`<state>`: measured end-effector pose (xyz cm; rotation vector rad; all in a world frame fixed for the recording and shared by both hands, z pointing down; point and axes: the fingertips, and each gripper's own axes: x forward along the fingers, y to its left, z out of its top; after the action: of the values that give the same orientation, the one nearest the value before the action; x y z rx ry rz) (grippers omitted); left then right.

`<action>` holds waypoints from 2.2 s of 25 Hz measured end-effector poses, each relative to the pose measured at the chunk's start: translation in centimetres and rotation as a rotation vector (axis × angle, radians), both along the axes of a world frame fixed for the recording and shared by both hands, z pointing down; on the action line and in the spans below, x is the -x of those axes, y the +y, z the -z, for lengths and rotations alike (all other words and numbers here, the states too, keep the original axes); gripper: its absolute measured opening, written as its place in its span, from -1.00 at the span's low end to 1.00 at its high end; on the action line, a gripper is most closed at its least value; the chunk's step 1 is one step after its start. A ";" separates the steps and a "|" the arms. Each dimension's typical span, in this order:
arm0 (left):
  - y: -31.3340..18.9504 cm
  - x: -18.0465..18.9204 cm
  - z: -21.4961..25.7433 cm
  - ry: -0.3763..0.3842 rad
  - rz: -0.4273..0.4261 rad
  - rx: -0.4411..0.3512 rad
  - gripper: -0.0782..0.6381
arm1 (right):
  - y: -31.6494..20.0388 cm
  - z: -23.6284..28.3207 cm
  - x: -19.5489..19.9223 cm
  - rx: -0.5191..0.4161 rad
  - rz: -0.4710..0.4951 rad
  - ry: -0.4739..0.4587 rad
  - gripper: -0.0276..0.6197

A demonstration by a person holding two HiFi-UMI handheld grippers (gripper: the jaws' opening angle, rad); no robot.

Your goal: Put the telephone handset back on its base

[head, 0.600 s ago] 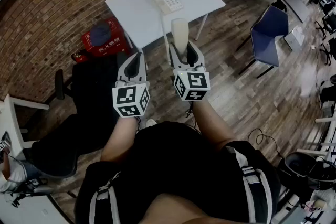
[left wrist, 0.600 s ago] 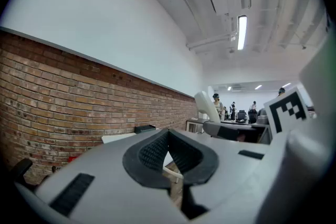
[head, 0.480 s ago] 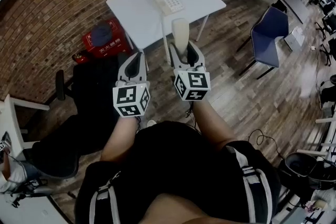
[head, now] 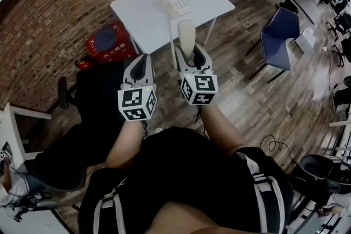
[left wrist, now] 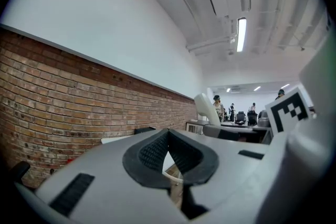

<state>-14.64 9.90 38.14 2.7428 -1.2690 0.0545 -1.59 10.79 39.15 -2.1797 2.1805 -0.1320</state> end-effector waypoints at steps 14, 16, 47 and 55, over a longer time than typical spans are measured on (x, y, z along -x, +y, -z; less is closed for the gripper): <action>-3.1 2.0 0.3 -0.002 -0.057 -0.025 -0.79 | -1.5 -0.1 2.5 -0.005 -0.065 0.003 -0.29; -3.3 2.6 -0.2 -0.009 -0.065 -0.020 -0.79 | -1.5 0.0 2.8 -0.012 -0.081 -0.002 -0.29; -14.9 -3.9 -3.3 -0.019 -0.018 0.019 -0.79 | -14.9 -2.7 -3.3 0.018 -0.007 -0.023 -0.29; -20.4 -5.3 -5.8 -0.032 0.069 0.074 -0.79 | -21.6 -5.2 -6.4 0.065 0.050 -0.023 -0.29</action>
<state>-9.30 -10.52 43.98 2.6446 -1.3402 0.1360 4.77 -10.84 44.37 -2.1461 2.2500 -0.2324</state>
